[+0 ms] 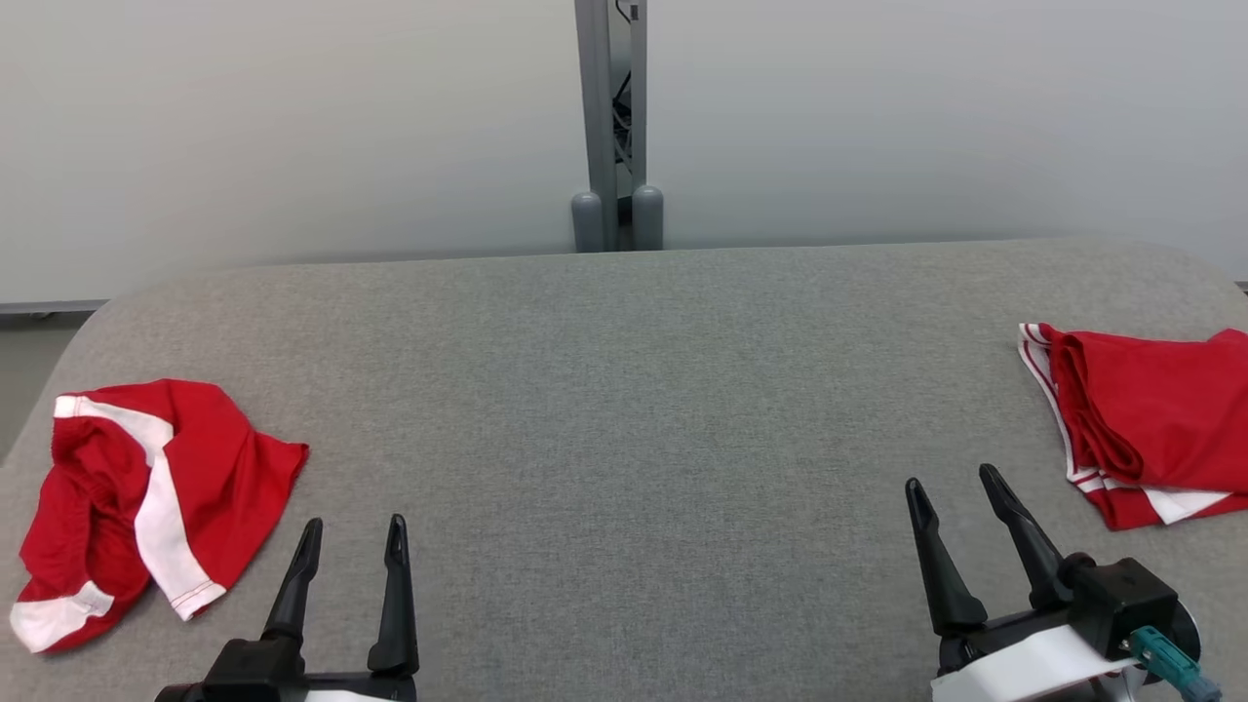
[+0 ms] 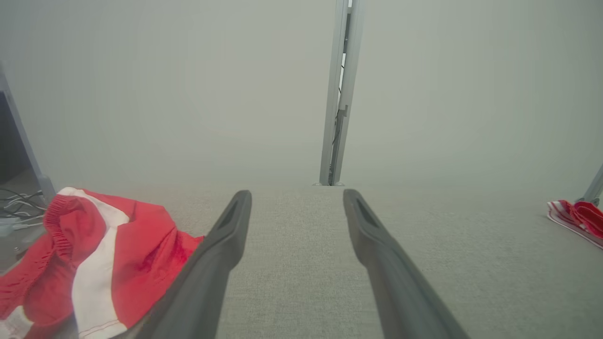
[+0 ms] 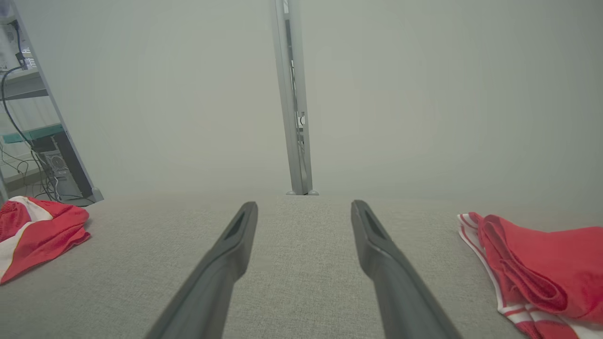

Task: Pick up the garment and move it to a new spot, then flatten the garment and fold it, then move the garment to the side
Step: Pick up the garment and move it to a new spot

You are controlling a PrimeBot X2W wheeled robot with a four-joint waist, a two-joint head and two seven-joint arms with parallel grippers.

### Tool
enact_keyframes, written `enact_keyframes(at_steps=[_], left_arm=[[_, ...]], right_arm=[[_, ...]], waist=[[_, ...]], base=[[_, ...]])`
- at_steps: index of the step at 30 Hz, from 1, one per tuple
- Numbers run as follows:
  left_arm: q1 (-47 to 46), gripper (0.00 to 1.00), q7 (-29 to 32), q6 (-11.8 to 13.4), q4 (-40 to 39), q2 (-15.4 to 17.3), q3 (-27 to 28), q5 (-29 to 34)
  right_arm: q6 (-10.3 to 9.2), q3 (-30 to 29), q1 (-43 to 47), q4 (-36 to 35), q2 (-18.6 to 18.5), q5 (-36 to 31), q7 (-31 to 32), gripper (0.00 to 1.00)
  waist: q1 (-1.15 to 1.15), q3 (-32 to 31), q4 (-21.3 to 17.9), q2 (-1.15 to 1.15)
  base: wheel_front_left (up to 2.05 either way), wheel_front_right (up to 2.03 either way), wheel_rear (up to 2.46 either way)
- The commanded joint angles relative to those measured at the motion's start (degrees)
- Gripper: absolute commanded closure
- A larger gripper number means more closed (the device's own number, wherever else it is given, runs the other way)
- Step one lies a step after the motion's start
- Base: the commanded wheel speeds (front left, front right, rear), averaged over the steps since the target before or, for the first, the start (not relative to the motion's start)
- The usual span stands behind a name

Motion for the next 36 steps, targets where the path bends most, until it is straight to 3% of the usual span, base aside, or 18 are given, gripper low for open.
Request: enact_keyframes(at_steps=[1, 23, 36], left_arm=[[-0.3, 0.00, -0.3, 0.2, -0.3, 0.2, 0.1, 0.1], [-0.6, 0.00, -0.3, 0.9, -3.5, 0.2, 0.7, 0.3], [-0.9, 0.00, -0.3, 1.4, -4.1, 0.2, 0.3, -0.1]], right_arm=[[-0.02, 0.0, 0.2, 0.1, -0.2, 0.3, -0.1, 0.00], [-0.02, 0.9, -0.5, -1.1, 0.1, 0.2, -0.1, 0.00], [-0.02, 1.0, -0.4, -0.6, -0.2, 0.3, -0.1, 0.00]], waist=[[0.00, 0.1, 1.1, 0.00], [0.00, 2.0, 17.2, 0.00], [0.00, 2.1, 24.0, 0.00]], base=[[0.00, 0.00, 0.00], [0.00, 0.00, 0.00], [0.00, 0.00, 0.00]])
